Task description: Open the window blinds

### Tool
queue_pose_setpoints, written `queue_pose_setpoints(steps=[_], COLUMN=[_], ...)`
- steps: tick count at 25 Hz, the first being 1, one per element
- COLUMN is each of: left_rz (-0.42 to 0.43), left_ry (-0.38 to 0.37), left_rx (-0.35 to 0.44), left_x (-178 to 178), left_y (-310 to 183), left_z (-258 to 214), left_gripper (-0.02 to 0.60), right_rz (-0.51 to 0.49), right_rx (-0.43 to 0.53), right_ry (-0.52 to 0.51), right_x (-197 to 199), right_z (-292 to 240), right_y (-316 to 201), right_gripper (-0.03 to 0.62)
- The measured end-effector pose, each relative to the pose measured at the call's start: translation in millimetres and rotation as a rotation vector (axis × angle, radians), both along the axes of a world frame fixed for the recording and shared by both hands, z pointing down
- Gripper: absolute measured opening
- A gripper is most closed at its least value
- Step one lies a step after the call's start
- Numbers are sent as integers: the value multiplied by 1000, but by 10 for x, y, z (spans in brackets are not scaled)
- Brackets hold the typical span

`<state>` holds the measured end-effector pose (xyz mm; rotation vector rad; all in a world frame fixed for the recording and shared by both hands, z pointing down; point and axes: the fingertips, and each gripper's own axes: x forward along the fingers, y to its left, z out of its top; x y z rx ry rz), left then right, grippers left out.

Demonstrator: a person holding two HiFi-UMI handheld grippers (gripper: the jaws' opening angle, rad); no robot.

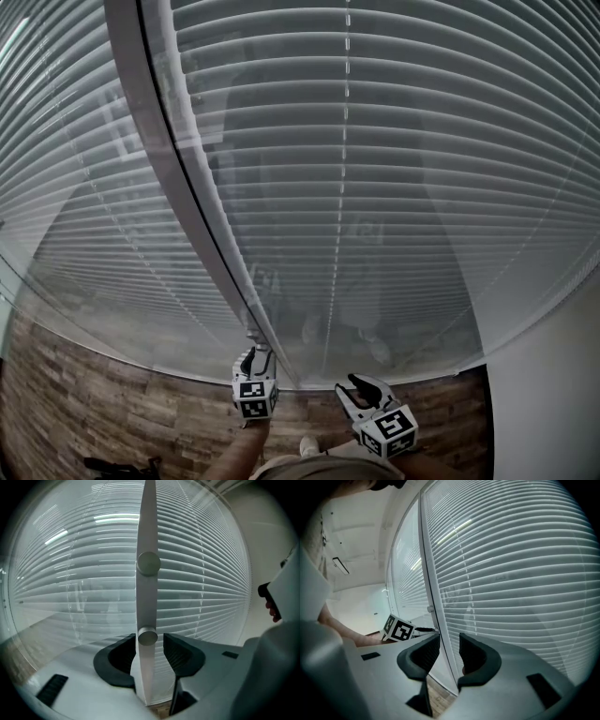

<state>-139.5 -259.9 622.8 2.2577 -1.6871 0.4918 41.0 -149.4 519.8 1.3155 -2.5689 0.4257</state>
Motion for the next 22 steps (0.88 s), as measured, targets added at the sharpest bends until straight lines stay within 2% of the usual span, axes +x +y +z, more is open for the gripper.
queue_pose_setpoints(steps=[8, 17, 22], left_rz=[-11, -8, -15], left_ry=[-48, -61, -71], left_rx=[2, 13, 16], left_x=[-32, 3, -16], left_y=[-29, -90, -110], left_z=[19, 0, 9], left_gripper=[179, 178, 150], right_rz=[2, 7, 10], right_rx=[2, 1, -1], right_ry=[-4, -5, -6], right_x=[1, -11, -27], right_z=[-9, 4, 13], right_y=[-15, -48, -74], right_gripper=[121, 121, 121])
